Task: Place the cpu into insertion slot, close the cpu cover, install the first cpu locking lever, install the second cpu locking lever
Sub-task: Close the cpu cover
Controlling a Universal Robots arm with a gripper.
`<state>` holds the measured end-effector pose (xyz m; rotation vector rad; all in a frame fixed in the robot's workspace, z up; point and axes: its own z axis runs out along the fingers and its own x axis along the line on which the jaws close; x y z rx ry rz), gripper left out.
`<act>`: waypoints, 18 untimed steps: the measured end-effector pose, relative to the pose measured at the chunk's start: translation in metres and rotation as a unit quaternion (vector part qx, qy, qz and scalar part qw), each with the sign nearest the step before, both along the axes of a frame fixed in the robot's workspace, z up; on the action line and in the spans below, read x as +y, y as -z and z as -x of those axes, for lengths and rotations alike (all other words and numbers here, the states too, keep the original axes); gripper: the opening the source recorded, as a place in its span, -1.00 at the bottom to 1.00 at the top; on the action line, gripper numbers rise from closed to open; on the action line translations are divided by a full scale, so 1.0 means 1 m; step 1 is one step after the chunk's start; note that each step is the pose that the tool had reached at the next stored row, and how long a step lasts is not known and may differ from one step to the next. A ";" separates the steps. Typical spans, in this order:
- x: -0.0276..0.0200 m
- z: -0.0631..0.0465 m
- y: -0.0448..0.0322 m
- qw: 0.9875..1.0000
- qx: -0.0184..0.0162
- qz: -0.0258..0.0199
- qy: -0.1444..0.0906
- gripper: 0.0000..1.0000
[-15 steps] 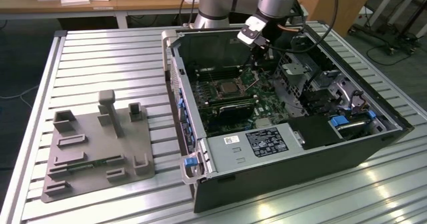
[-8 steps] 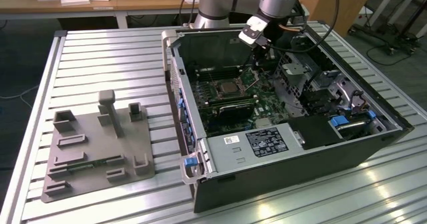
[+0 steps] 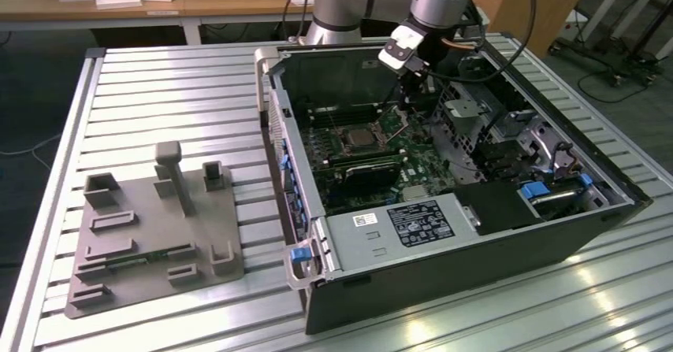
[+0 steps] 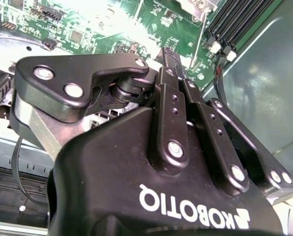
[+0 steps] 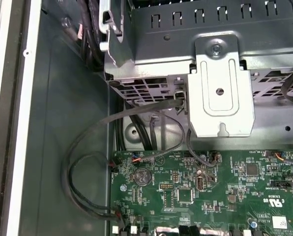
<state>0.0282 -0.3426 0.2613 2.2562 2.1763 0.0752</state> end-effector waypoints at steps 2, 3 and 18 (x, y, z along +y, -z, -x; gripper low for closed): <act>0.0000 -0.001 0.0000 1.000 0.000 0.000 0.000 -0.80; 0.0000 -0.002 0.0000 1.000 0.000 0.000 0.000 -0.80; 0.0000 -0.007 0.0000 1.000 0.000 0.000 0.000 -0.80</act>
